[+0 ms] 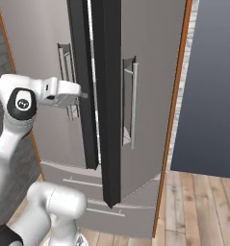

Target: Retrieve the sausage and cheese from the fridge and place them on the cutting board on the counter.

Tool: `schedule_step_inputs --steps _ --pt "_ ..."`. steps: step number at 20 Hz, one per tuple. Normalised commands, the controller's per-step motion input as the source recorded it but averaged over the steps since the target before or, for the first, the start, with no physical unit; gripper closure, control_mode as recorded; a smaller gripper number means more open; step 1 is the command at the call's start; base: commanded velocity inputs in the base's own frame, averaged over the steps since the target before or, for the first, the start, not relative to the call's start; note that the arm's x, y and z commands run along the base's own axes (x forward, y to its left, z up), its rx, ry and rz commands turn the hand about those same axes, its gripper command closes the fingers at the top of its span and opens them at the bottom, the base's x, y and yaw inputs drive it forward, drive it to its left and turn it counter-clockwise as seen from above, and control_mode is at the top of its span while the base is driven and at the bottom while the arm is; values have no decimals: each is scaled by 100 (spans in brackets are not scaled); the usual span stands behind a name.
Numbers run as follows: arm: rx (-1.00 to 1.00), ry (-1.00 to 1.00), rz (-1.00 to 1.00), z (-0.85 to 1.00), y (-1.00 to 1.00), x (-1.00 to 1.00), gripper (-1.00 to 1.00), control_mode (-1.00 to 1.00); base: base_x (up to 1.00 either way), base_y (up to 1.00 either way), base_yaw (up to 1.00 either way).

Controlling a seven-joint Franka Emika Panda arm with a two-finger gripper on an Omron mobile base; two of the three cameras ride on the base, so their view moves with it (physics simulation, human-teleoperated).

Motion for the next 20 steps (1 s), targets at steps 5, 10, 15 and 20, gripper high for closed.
schedule_step_inputs --steps 5,10,15,20 --pt "-13 2 11 0 42 73 -100 -100 0 0 0" --pt "-9 0 -4 0 11 32 -100 -100 0 0 0" --pt "-7 1 -9 -2 -33 54 -100 -100 0 0 0" --pt "-7 3 -4 -15 -53 76 -100 -100 0 0 0"
